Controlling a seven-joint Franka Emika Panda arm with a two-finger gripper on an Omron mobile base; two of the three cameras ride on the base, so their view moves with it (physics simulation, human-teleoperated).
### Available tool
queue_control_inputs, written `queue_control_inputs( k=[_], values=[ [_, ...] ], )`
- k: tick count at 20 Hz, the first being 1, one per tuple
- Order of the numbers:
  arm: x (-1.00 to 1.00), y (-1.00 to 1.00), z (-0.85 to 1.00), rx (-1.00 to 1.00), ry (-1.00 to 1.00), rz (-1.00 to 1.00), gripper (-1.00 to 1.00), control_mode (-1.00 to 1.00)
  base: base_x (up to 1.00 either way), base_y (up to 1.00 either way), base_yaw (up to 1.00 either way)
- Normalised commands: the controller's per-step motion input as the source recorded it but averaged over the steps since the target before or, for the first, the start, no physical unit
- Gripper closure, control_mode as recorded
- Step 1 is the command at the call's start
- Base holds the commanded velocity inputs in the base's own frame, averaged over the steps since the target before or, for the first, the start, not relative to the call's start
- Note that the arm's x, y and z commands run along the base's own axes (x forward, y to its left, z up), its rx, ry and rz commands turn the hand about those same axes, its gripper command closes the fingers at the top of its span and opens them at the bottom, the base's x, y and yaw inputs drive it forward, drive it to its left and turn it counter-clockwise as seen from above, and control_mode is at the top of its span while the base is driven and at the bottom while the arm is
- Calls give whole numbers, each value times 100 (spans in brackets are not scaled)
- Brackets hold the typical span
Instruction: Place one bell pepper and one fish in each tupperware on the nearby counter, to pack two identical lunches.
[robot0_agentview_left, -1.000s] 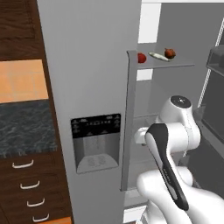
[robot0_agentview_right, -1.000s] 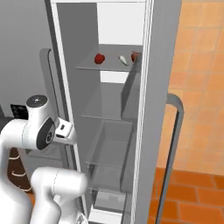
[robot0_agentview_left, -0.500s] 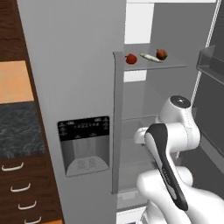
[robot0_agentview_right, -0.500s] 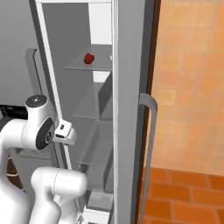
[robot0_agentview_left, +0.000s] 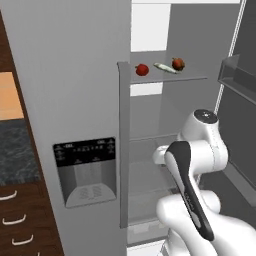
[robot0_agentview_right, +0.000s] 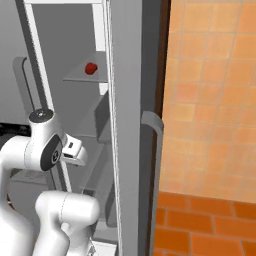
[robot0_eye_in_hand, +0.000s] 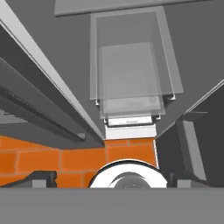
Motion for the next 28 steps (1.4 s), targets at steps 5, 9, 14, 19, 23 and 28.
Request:
queue_control_inputs(
  k=[5, 9, 14, 19, 23, 28],
  values=[
    [8, 0, 0, 0, 0, 0, -100, -100, 44, -2, 0],
    [35, 0, 36, -1, -19, 0, -100, -100, 0, 0, 0],
    [14, 7, 100, -6, -50, 4, -100, -100, 0, 0, 0],
    [15, 2, 98, -2, -39, 1, -100, -100, 0, 0, 0],
    [39, -9, 91, 2, -22, 0, -100, -100, 0, 0, 0],
    [46, -1, 76, 1, -11, 7, -100, -100, 0, 0, 0]
  ],
)
